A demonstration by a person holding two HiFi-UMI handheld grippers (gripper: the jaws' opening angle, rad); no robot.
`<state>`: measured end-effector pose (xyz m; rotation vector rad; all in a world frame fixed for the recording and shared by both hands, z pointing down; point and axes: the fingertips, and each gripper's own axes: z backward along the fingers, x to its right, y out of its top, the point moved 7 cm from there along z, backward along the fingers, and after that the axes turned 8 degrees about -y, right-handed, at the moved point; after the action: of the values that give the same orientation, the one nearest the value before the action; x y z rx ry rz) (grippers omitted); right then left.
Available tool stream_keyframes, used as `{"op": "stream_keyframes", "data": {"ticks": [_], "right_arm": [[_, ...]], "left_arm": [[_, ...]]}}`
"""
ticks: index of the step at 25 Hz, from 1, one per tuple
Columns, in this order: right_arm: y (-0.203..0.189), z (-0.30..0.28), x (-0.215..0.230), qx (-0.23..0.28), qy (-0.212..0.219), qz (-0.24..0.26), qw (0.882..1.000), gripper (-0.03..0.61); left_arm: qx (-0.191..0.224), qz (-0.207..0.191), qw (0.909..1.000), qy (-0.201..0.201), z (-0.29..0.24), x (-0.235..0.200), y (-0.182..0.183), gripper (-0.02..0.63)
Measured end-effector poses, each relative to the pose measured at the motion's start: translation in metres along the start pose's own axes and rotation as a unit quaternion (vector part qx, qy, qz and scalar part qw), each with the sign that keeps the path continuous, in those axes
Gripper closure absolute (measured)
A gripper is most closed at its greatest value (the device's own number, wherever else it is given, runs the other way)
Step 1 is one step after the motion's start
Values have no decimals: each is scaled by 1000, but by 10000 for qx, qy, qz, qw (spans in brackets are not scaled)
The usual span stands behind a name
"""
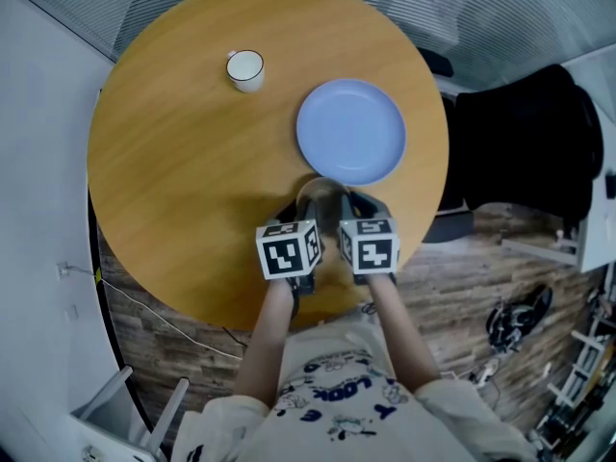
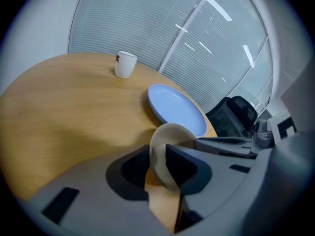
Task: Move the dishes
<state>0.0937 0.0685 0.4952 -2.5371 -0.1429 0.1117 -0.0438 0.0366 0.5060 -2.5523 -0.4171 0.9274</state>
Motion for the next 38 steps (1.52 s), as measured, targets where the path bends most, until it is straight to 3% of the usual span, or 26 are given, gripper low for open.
{"op": "stream_keyframes", "data": {"ticks": [7,15,18,27,31,38], "right_arm": [[1,-2,-2,62,46,-18,10000,555],[10,14,13,351,109,149,9992,554],[22,22,21,509,229,212,9982,498],[118,40,32,1458,591,555,9860,472],[168,35,30,1765,1009,811,9758,457],[236,10,8,2037,1657,1573,9520,392]], "left_arm": [[58,97,9999,-54,1,-1,-3,528],[529,21,9986,51,28,-9,7,509],[769,37,9969,137,43,-12,16,509],[1632,-188,9849,545,87,-28,83,509],[2097,-297,9750,670,100,-34,126,509],[2235,-753,9651,1138,106,-53,184,509]]}}
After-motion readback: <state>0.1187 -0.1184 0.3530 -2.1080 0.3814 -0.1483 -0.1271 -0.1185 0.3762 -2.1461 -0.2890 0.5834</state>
